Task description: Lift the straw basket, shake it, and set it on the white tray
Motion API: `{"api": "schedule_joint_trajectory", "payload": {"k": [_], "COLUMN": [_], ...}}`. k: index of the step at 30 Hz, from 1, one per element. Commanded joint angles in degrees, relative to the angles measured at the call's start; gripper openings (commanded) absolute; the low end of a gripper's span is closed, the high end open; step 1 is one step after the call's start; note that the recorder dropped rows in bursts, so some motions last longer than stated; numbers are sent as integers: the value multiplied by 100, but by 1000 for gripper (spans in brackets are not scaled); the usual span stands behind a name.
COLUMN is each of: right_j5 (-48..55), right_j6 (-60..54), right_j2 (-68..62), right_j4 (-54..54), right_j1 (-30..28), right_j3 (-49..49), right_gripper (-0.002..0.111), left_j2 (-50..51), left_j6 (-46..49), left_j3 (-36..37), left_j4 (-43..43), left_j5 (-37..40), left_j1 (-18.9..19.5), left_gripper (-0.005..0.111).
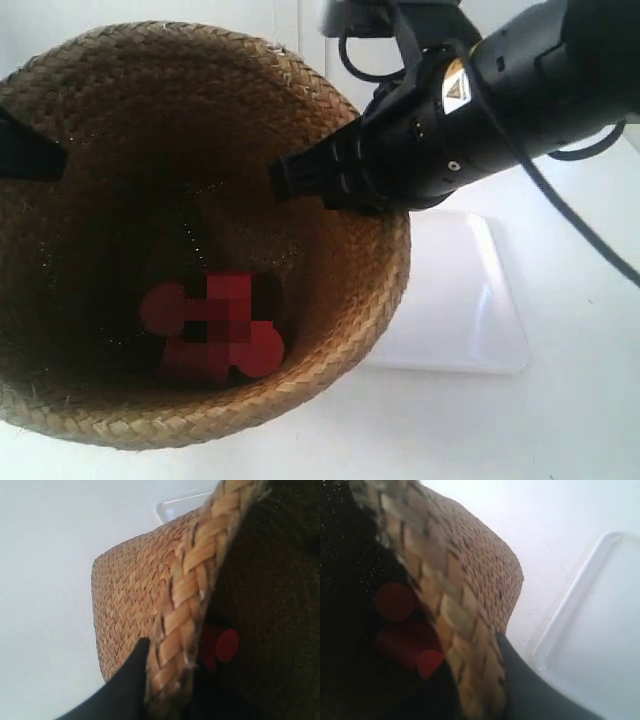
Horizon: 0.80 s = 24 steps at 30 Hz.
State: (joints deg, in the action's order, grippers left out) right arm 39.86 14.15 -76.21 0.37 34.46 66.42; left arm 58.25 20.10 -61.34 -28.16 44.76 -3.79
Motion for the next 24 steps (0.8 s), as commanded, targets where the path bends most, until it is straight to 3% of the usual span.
{"api": "schedule_joint_trajectory", "payload": {"k": [1,5,8,10,11,14,18,24], "right_j5": [597,572,-517,419,801,606,101,266], "right_j6": [-256,-436,-143,212,211,-78,-78,-78], "right_j2": [283,1179,1093,519,328,259,426,462], "right_j4": [-118,193,-512,-630,-611,-241,-105,-117], "right_j1": [-17,-17,-28,-162,-186,-53,-26,-26], "right_j3": [610,1431,370,87,77,93,159,146], "right_gripper": [0,0,0,0,0,0,0,0], "left_j2": [-262,-692,-522,-105,-19,-126,-229,-218], "left_j6": [-94,-97,132,-792,-754,-211,-247,-247], "left_j3": [-554,-1653,-941,-448,-424,-421,-505,-505], "left_j4": [-133,-335,53,376,430,-294,-104,-15], "left_j5": [176,219,18,352,534,400,74,203], "left_j1": [13,13,2,1,1,-37,-27,-27], "left_gripper": [0,0,0,0,0,0,0,0]}}
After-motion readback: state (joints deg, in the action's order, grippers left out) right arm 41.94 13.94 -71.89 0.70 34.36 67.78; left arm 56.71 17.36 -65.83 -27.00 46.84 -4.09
